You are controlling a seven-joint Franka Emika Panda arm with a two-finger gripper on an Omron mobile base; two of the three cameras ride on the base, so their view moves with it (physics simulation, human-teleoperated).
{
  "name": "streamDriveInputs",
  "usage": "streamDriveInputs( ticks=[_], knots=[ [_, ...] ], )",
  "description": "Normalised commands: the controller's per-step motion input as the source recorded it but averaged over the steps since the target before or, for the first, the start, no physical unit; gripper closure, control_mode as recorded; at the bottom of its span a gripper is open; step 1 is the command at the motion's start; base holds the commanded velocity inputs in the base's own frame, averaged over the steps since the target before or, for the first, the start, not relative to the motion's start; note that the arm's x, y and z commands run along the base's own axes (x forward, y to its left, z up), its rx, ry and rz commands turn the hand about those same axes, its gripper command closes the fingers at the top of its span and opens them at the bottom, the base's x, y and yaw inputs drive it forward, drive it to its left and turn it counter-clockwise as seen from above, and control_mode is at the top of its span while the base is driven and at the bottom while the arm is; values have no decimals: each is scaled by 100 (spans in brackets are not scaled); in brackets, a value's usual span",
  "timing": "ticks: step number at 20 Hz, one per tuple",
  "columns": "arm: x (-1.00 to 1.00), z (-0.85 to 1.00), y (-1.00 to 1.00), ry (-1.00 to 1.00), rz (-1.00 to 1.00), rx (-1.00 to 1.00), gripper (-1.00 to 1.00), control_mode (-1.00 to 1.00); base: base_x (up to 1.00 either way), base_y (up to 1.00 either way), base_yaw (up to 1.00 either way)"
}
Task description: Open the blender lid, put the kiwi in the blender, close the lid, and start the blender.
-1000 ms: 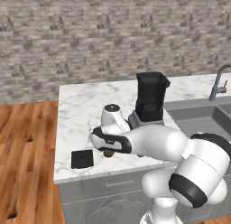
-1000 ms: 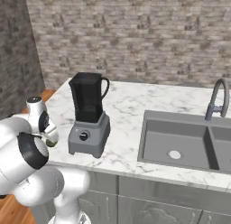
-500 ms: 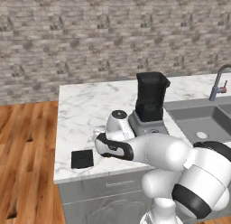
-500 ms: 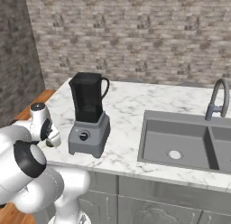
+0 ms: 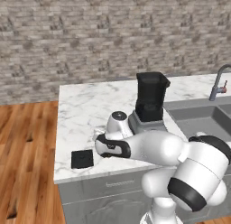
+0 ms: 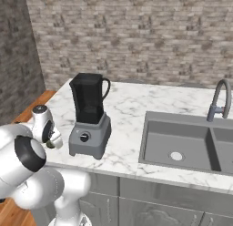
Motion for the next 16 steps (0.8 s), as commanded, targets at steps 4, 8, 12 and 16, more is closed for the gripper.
streamDriveInputs(
  ticks=[4, 8, 12, 16],
  knots=[
    [14, -15, 0, 0, -1, 0, -100, -100, 0, 0, 0],
    [0, -24, 0, 0, 0, 0, -100, -100, 0, 0, 0],
    [0, -21, 0, 0, 0, 0, -100, -100, 0, 0, 0],
    [0, -18, 0, 0, 0, 0, -100, -100, 0, 0, 0]
  ],
)
